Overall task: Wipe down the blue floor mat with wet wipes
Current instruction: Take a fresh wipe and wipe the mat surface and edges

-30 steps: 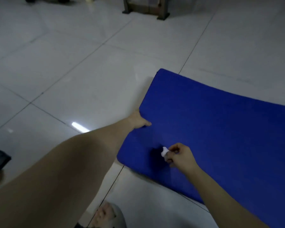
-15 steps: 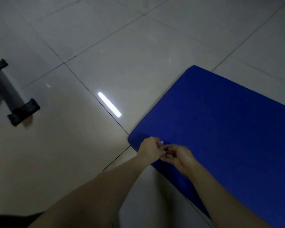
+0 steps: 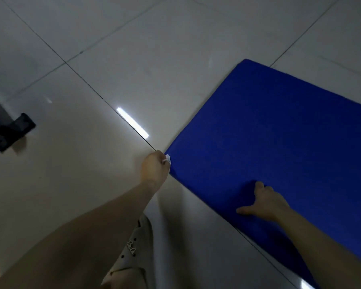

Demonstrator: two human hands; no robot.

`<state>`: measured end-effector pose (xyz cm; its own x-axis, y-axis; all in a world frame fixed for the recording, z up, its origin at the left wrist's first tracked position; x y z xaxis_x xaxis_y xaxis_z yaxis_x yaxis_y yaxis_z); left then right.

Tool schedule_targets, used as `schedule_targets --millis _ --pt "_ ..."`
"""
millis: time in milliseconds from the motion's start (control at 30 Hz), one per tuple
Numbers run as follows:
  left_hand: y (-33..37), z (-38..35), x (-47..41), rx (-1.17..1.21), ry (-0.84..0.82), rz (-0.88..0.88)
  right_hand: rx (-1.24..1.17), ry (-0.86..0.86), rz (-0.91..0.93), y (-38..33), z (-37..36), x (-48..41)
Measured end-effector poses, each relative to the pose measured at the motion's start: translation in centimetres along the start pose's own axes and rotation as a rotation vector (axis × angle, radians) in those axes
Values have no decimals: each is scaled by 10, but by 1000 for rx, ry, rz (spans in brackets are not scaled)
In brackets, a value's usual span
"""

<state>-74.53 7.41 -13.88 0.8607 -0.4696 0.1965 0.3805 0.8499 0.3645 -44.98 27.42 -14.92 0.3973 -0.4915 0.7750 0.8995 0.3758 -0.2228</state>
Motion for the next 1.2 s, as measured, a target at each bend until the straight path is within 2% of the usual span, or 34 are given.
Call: schedule_targets --millis 100,200,267,400,467,500,633,700,767,900,1033,1133,1200 --pt "16 -11 13 12 -48 -43 46 3 5 -1 5 -6" --pt "49 -41 53 -155 -261 -137 35 -14 10 1 1 -7" --pt "78 -61 90 -183 -365 -305 28 -9 6 3 -1 -9" --pt "88 -58 101 -290 -367 -627 17 -26 15 2 2 -12" --pt "67 -47 70 -355 -356 -611 17 -24 18 1 1 -12" --pt "54 -38 49 -354 -308 -540 15 -19 15 1 1 -13" --pt "7 -3 -12 -236 -23 -121 12 -2 14 -2 3 -15" --pt "8 -4 -11 -190 3 -8 23 -5 18 -2 2 -15" --pt "17 -14 6 -145 -31 28 33 1 17 -1 1 -14" --pt "44 -41 58 -139 -192 -65 59 11 22 -3 5 -14" --pt "79 -57 110 -173 -273 -364 51 0 13 -3 4 -13" --pt "76 -51 101 -299 -323 -586 42 8 29 -3 4 -10" --pt "54 -42 66 -358 -299 -565 47 13 40 -5 4 -10"
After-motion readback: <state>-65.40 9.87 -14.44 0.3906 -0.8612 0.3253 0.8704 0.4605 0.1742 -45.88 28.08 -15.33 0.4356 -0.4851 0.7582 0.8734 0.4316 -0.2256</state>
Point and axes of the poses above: each hand's wrist, its own x-axis away from the middle knuckle, its own z-axis out of the back of the hand, y = z × x, the point moved 5 cm from there along -x, towards the middle knuckle, and after that the axes turned 12 degrees about -x, right-handed, at the moved point
